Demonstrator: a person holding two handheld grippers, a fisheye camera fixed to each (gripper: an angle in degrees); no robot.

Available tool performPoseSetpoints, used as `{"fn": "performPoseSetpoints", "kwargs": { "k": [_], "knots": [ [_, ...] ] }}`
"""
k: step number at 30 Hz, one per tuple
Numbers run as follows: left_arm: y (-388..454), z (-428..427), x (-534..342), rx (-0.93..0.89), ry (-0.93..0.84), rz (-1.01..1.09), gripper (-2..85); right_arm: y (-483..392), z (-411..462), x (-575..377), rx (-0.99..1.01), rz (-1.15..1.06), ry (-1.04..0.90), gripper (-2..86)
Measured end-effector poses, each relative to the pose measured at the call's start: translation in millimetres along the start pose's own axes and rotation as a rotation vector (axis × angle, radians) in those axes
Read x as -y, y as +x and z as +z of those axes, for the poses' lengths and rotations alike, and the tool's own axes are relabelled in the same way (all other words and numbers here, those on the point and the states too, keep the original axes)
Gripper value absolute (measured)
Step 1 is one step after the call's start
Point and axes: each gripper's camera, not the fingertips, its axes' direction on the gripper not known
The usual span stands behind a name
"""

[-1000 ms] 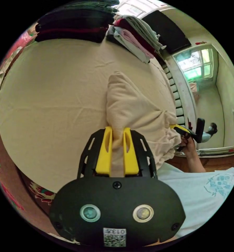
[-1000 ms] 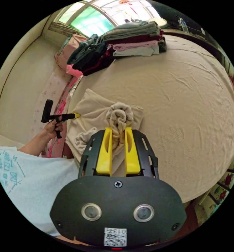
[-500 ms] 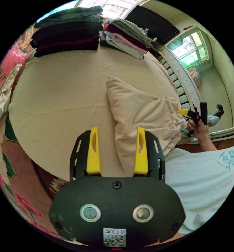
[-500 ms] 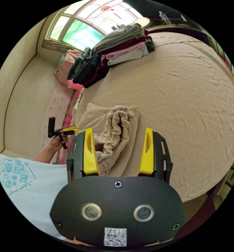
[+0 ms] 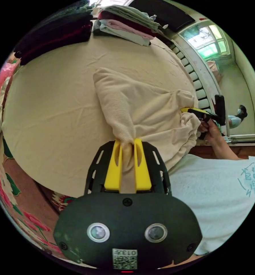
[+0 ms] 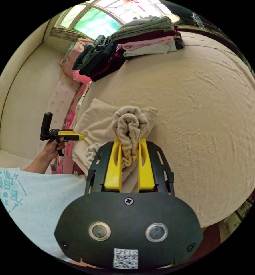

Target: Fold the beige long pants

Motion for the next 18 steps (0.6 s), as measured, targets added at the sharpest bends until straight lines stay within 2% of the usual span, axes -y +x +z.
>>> {"fn": "performPoseSetpoints", "kwargs": {
  "k": [2,6,12,18],
  "knots": [
    [4.0,-5.7,-7.9,0.004,0.037,0.001,6.7,-20.6,-4.8,0.3,-0.017,-0.047,0.030,9.0],
    [6.0,-30.7,-38.3,-0.135,0.200,-0.013,6.6,-51.2,-22.4,1.4,0.071,-0.128,0.091,9.0],
    [1.5,-66.2,-102.1,-0.063,0.359,-0.074,6.5,-118.1,-28.9,30.5,0.142,-0.300,0.114,9.1],
    [-47.9,-96.7,-194.7,-0.014,0.535,-0.236,6.7,-229.2,3.2,87.4,0.204,-0.533,0.075,9.1]
  ]
}}
